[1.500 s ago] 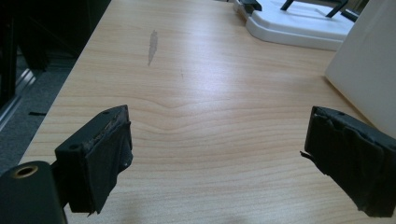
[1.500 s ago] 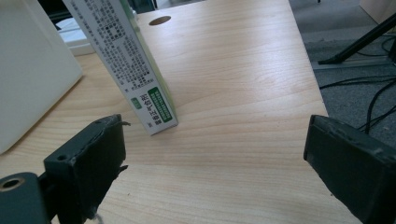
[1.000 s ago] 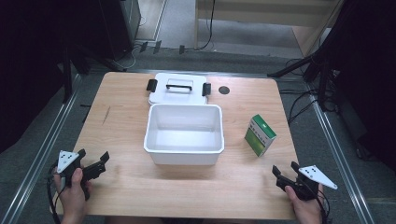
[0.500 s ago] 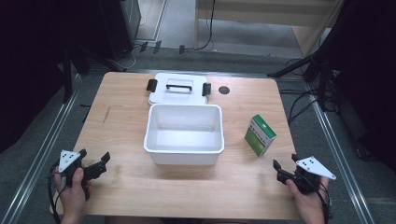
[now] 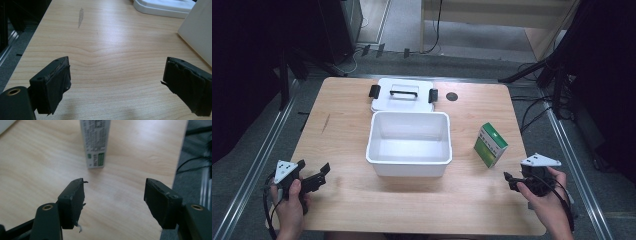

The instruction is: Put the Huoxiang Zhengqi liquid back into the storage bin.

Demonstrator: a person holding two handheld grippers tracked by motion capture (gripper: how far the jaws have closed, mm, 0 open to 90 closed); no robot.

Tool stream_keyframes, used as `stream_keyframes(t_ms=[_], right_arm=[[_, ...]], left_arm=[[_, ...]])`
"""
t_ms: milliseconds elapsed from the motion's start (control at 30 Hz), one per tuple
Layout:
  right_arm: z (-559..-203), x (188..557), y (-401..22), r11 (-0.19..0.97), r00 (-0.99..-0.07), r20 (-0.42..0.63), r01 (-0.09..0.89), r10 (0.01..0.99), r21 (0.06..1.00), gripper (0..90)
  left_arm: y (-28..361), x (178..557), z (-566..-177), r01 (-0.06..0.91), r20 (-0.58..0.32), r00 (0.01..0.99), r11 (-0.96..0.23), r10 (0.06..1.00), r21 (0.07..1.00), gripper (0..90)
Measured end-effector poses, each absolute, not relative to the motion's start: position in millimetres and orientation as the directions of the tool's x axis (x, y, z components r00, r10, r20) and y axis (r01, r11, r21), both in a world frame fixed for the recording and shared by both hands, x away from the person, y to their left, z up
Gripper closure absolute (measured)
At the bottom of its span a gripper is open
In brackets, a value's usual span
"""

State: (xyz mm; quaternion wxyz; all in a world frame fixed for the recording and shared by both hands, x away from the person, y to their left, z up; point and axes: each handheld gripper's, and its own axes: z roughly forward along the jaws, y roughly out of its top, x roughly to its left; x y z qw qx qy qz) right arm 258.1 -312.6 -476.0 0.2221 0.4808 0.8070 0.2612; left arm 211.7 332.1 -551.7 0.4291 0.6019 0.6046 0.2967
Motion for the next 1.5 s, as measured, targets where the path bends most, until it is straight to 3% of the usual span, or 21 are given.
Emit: stream_keyframes(t_ms=[67,367,600,1500], right_arm=[[-471,267,-306,0.445,-0.472,-0.097,0.717,0.876,0.537,32.4],[-456,291,-285,0.507,-0.516,-0.053,0.811,0.855,0.293,26.8],[-451,304,-280,0.5,-0.508,-0.012,0.844,0.862,0.192,22.8],[-414,339,-259,0.519,-0.519,-0.05,0.837,0.853,0.174,23.8]], left_arm=[[332,212,-552,0.476,-0.163,0.095,0.099,0.982,0.874,8.4],[333,213,-552,0.48,-0.175,0.098,0.107,0.98,0.871,8.5],[333,213,-552,0.482,-0.178,0.101,0.108,0.979,0.87,8.5],[334,213,-552,0.492,-0.183,0.106,0.109,0.977,0.864,8.5]])
